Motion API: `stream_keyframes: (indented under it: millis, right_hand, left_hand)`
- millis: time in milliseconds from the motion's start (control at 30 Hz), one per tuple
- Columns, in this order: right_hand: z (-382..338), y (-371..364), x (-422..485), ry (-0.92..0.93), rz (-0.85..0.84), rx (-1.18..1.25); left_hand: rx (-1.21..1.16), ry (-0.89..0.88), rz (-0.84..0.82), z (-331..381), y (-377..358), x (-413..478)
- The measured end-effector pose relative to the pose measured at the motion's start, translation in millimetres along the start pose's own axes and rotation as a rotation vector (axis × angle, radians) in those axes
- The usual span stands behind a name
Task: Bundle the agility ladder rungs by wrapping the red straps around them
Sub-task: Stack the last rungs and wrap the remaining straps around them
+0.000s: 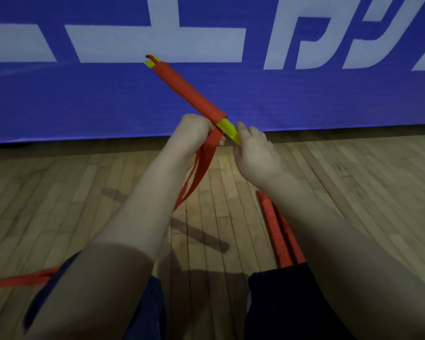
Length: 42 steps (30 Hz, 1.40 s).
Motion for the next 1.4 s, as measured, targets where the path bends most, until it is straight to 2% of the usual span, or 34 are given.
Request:
stream_keyframes:
  millis: [67, 167, 267, 333, 433, 533, 600, 767, 867, 933, 1100, 1300, 1400]
  right_hand:
    - [-5.3, -2.0, -1.5, 0.029, 0.012, -0.01]
    - [-15.3, -3.0, -5.0, 0.099, 0.037, 0.052]
    - [-15.6, 0.3, -5.1, 0.136, 0.08, 0.217]
    - [-6.5, 2.0, -2.2, 0.062, 0.083, 0.392]
    - [5.4, -4.3, 1.7, -0.101, -0.025, 0.583]
    - [12.5, -16.8, -1.6, -0.195, -0.222, 0.85]
    - [11.9, -20.5, -7.1, -0.182, -0.354, 1.012]
    - [1.6, -15.7, -17.4, -0.072, -0.536, 1.217]
    - [-6.5, -14.1, -26.6, -0.112, -0.64, 1.309]
    - [-4.8, -14.0, -26.9, -0.118, -0.612, 1.275]
    - [12.4, -2.1, -13.1, -0.105, -0.402, 1.204]
    - [47.4, 0.0, -1.3, -0.267, -0.14, 1.152]
    - [54.6, -0.8, 1.4, -0.302, -0.111, 1.05]
  left_hand:
    - [-0.094, 0.009, 0.053, -0.7, 1.9, 2.8]
    - [-0.057, -0.065, 0.166, -1.1, 13.6, 4.0]
    - [0.006, -0.174, 0.203, 7.7, 19.3, 0.8]
    - [0.037, -0.242, 0.173, 15.5, 15.0, -2.2]
    - [0.114, -0.327, 0.142, 21.6, 7.2, -5.1]
    - [0.128, -0.357, 0.13, 21.3, 4.9, -4.1]
    - [0.099, -0.363, 0.101, 23.5, 4.0, -4.3]
    - [-0.035, -0.381, -0.034, 31.9, -1.7, -11.4]
    - [-0.011, -0.349, -0.109, 30.7, -1.6, -13.8]
    - [0.03, -0.309, -0.178, 29.4, -1.8, -16.2]
    - [0.132, -0.255, -0.327, 28.9, 6.2, -22.3]
    - [0.251, -0.229, -0.368, 20.4, 4.8, -19.9]
    - [0.265, -0.252, -0.347, 20.3, 2.7, -16.3]
Point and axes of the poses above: each hand's wrist, its own x-axis towards the middle knuckle, its own y-axis out of the back of the hand, z = x × y, the point moved 9 cm from there along x, towards the middle knuckle, and after that the axes turned 1 degree about z, right-handed, at the moved point
